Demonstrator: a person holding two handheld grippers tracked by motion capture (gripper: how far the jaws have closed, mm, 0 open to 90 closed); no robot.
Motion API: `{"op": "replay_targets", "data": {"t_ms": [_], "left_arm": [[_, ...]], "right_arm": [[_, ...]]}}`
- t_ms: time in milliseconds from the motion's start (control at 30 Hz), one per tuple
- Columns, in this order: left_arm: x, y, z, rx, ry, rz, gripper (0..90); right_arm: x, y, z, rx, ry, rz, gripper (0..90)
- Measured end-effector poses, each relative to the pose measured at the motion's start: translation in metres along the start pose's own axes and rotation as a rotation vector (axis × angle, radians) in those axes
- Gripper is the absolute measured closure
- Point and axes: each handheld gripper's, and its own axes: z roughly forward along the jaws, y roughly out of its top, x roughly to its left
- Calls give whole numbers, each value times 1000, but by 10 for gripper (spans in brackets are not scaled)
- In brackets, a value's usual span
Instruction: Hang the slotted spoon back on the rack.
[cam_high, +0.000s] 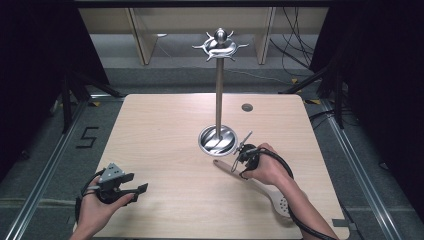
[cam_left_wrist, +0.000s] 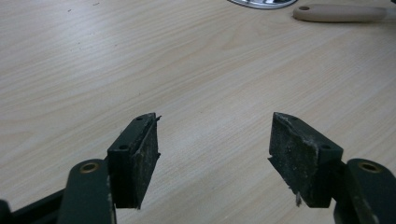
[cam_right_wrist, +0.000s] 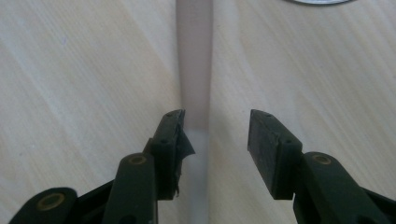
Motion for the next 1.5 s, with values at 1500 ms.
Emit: {"op": "replay_targets", "data": {"t_ms": [1500], "left_arm": [[4,0,-1,10,-8,28,320]], "right_arm": [[0,26,31,88,21,-83,726]]}}
